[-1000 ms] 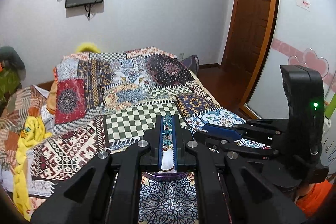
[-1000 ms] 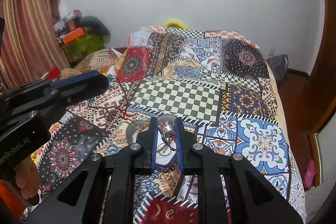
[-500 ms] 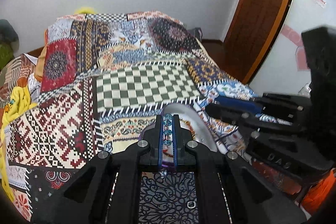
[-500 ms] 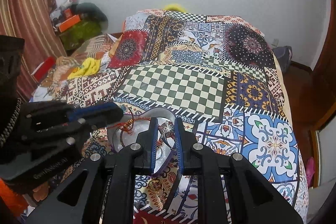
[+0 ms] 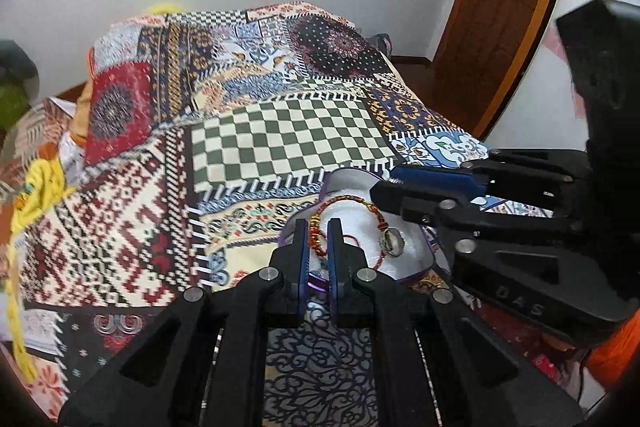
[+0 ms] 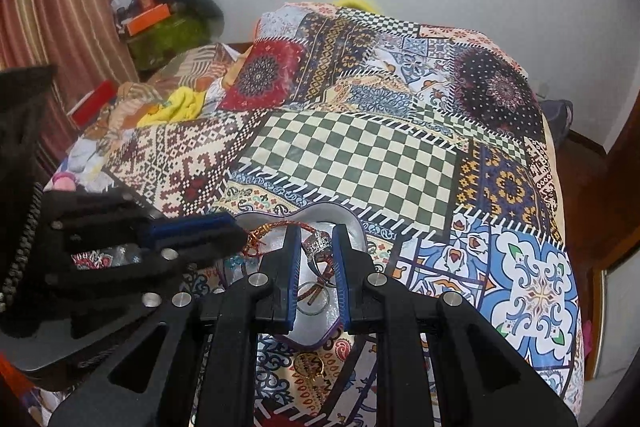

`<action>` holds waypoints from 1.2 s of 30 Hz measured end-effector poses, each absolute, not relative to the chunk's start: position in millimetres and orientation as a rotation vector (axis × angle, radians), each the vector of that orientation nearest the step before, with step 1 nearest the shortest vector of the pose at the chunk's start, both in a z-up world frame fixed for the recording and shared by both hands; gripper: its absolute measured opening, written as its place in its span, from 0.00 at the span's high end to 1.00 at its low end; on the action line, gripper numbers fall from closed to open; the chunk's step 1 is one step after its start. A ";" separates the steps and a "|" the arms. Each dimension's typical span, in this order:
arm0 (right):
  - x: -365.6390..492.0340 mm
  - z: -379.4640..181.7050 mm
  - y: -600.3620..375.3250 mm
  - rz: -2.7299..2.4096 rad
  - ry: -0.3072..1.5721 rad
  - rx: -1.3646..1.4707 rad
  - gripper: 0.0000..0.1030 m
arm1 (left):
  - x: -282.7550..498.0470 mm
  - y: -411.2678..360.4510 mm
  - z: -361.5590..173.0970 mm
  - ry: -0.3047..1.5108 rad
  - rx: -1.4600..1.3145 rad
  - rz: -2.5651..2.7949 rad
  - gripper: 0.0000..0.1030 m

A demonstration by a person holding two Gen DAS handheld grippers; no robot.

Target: Organize jewelry

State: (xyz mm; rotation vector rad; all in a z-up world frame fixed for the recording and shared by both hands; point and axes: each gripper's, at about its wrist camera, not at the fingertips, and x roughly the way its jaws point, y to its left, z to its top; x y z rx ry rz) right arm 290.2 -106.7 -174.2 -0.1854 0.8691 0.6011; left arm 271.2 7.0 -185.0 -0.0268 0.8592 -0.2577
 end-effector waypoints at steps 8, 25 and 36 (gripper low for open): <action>295.2 -181.5 -101.2 0.626 0.923 -0.186 0.86 | 261.4 17.5 -175.1 0.836 0.000 -0.214 0.94; 272.6 -160.1 -97.7 0.620 0.867 -0.256 0.81 | 239.7 26.2 -157.2 0.821 0.006 -0.177 0.75; 243.0 -144.1 -118.1 0.575 0.836 -0.208 0.81 | 211.3 23.9 -143.2 0.799 0.011 -0.182 0.63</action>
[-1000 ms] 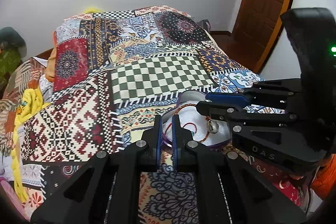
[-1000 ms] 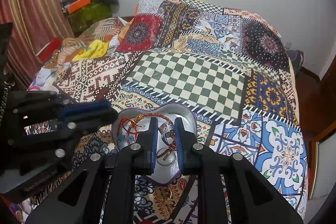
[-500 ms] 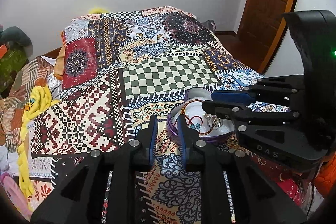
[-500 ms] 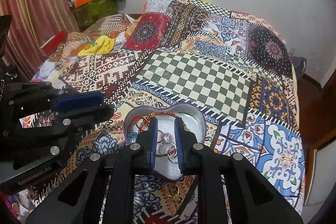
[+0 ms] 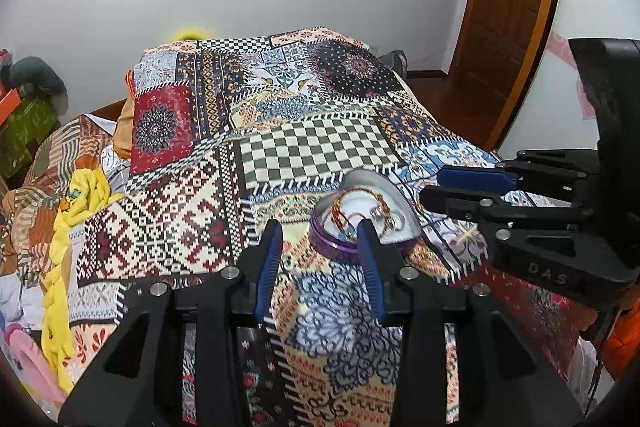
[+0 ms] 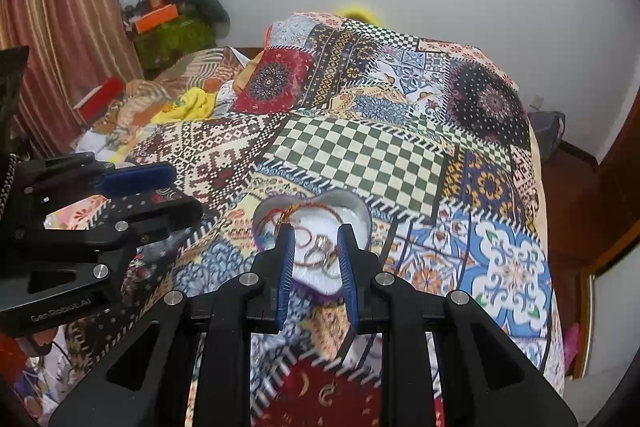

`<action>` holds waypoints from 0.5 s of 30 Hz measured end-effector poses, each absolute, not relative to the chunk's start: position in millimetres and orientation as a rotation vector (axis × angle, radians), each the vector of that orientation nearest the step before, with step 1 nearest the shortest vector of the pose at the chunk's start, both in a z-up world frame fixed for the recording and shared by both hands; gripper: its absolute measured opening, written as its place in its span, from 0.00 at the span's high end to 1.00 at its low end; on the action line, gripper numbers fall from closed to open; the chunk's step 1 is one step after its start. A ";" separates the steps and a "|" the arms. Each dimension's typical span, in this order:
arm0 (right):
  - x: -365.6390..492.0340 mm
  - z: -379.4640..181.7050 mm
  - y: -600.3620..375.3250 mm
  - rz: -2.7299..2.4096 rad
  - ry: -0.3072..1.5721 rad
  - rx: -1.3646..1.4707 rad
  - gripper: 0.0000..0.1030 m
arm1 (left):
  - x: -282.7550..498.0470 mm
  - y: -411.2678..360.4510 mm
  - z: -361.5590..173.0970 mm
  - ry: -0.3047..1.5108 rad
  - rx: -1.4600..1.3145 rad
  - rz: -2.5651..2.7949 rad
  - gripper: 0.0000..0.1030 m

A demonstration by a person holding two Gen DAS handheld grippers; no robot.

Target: Organize jewelry

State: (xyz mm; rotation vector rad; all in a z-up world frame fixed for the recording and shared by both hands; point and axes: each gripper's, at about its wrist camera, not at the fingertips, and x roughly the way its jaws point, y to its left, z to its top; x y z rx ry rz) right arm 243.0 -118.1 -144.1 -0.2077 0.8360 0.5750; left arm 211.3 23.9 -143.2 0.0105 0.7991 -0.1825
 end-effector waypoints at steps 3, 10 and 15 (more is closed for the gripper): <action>233.9 -147.2 -121.5 0.560 0.851 -0.207 0.81 | 202.8 20.5 -148.3 0.818 0.018 -0.189 0.63; 210.3 -163.2 -127.8 0.560 0.898 -0.191 0.81 | 178.2 17.4 -161.2 0.855 0.020 -0.189 0.63; 201.4 -183.3 -125.9 0.554 0.953 -0.191 0.81 | 167.4 15.5 -173.5 0.892 0.000 -0.209 0.63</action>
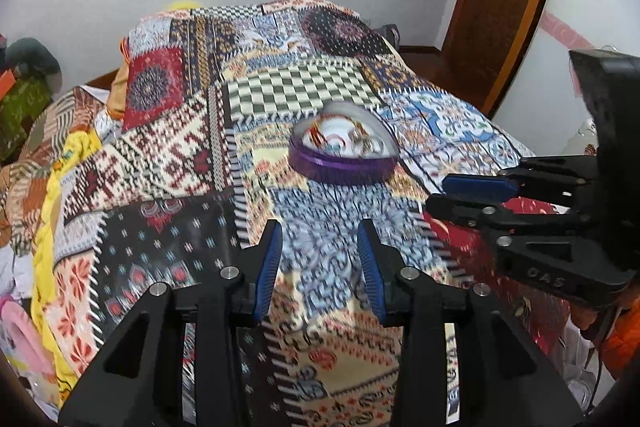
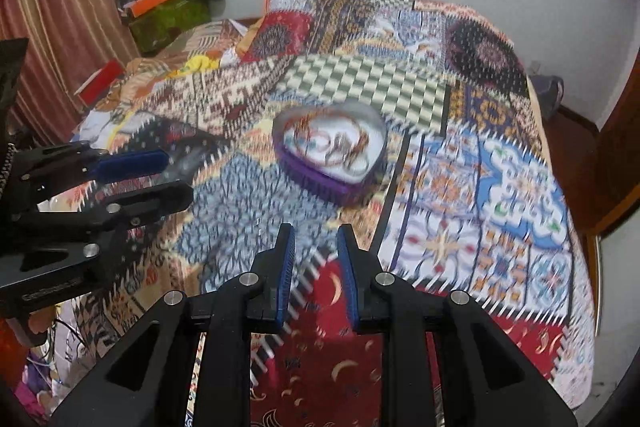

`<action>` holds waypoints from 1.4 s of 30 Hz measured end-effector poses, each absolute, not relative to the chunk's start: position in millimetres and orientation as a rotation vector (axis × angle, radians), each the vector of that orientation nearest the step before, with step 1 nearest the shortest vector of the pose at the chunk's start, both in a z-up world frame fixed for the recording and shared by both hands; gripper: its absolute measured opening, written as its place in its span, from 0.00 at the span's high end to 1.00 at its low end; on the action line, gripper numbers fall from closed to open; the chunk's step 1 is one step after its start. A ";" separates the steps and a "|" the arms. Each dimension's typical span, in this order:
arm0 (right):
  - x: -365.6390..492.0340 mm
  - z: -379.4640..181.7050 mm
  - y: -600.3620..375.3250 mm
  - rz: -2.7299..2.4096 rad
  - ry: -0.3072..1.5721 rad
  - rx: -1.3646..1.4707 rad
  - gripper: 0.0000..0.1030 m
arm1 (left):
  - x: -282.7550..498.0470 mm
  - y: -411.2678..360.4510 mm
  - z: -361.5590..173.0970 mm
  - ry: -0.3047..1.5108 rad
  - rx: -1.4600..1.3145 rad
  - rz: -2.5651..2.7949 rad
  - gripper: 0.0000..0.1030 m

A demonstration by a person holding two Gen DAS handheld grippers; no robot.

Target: Organize jewelry

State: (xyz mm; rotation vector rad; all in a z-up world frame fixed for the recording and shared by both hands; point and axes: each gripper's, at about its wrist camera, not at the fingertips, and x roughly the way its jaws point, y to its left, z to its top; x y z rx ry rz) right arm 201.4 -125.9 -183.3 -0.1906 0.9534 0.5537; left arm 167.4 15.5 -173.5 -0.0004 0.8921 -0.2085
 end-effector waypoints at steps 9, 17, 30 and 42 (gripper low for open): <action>193.9 -201.2 -119.3 0.587 0.995 -0.174 0.81 | 154.5 16.3 -194.3 0.934 -0.035 -0.213 0.63; 198.9 -207.0 -110.1 0.587 0.986 -0.190 0.81 | 157.2 20.7 -197.0 0.934 -0.069 -0.224 0.63; 198.8 -195.9 -137.1 0.556 0.938 -0.112 0.89 | 180.2 -4.5 -204.5 0.941 -0.028 -0.283 0.71; 216.4 -184.5 -176.9 0.478 0.910 -0.015 0.89 | 197.3 -14.2 -219.7 0.962 -0.019 -0.294 0.85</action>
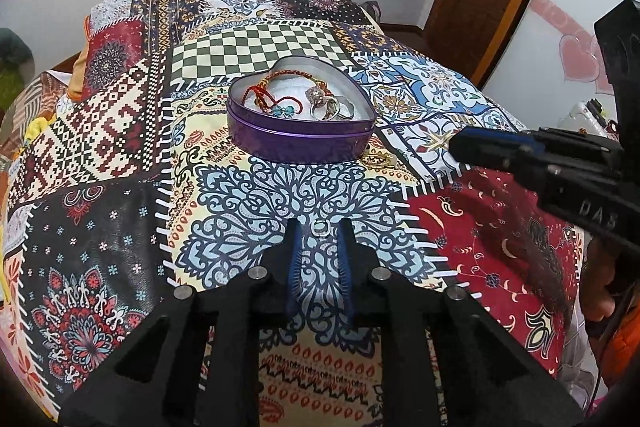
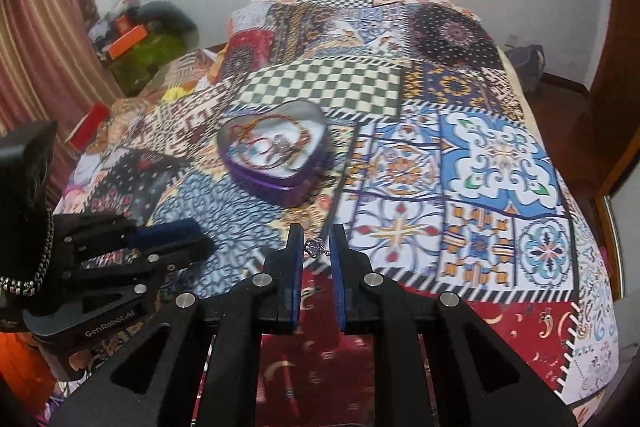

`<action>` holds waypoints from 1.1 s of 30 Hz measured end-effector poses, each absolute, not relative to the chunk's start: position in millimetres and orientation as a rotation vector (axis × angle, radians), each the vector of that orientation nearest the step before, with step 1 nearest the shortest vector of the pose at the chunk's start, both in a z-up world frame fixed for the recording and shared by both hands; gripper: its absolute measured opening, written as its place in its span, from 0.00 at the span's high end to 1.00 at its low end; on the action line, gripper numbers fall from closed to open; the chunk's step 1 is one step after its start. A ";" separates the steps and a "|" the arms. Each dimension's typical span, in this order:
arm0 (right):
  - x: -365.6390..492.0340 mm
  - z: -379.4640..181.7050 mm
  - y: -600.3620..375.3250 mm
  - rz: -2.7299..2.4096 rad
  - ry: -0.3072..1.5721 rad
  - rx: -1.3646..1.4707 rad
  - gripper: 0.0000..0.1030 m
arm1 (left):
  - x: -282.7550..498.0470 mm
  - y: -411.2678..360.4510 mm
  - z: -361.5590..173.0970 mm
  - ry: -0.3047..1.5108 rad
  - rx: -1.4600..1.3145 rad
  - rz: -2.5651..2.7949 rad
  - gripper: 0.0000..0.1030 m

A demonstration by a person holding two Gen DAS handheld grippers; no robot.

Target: Organize jewelry

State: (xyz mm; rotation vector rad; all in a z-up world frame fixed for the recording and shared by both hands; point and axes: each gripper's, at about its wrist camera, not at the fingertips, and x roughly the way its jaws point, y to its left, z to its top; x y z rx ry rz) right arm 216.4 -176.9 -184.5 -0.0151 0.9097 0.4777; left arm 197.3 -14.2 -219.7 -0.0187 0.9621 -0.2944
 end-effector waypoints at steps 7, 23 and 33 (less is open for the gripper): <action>219.0 -183.1 -186.7 0.453 0.904 -0.002 0.89 | 201.6 -13.1 -223.5 0.962 -0.038 -0.303 0.92; 218.4 -146.9 -178.4 0.477 0.818 -0.010 0.89 | 192.8 7.4 -176.5 0.837 -0.056 -0.259 0.92; 228.0 -120.4 -162.9 0.505 0.735 -0.010 0.89 | 197.5 17.1 -142.2 0.730 -0.066 -0.238 0.92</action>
